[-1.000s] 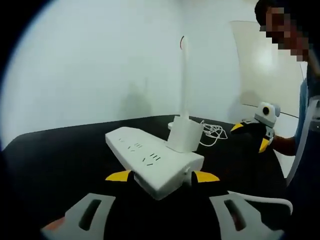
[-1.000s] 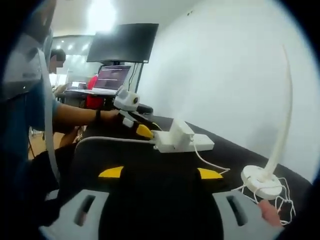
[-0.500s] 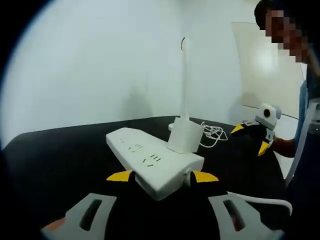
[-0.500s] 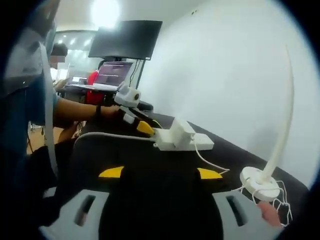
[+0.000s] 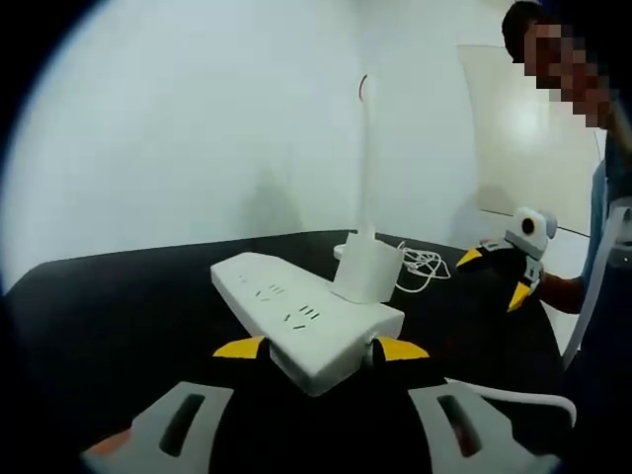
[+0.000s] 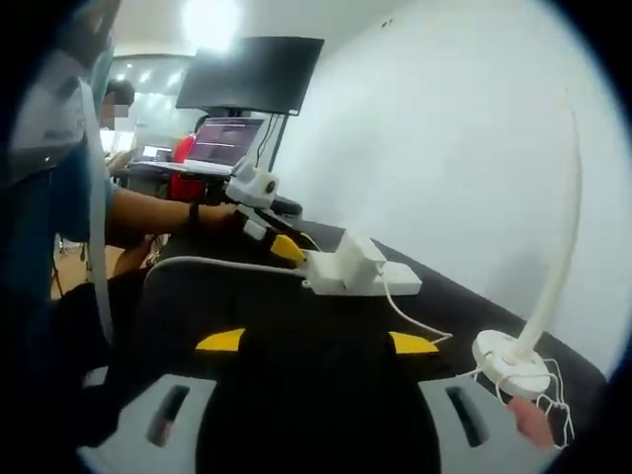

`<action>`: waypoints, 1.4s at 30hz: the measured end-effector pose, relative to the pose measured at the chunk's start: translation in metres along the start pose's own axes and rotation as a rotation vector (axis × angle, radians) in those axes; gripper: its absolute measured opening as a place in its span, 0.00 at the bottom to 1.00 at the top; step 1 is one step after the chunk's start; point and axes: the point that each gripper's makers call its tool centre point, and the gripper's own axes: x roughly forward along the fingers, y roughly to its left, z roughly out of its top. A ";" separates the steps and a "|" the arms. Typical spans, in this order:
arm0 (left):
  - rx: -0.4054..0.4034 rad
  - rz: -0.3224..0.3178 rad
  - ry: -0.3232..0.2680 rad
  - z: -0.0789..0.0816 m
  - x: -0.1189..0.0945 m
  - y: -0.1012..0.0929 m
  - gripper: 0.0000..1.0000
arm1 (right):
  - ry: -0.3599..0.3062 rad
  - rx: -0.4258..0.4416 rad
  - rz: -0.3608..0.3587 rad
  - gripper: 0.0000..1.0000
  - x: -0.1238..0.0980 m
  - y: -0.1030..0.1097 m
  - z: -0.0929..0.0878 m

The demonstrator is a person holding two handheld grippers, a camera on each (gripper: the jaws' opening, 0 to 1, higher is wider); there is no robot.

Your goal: Insert the desk lamp plug into the socket, turn on the power strip switch, turn on the lamp switch, then turn off the lamp switch, turn off the power strip switch, and remove the plug from the socket.

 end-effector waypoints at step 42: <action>-0.003 -0.006 0.006 0.000 -0.001 0.001 0.35 | 0.019 -0.026 -0.004 0.53 0.002 0.000 -0.003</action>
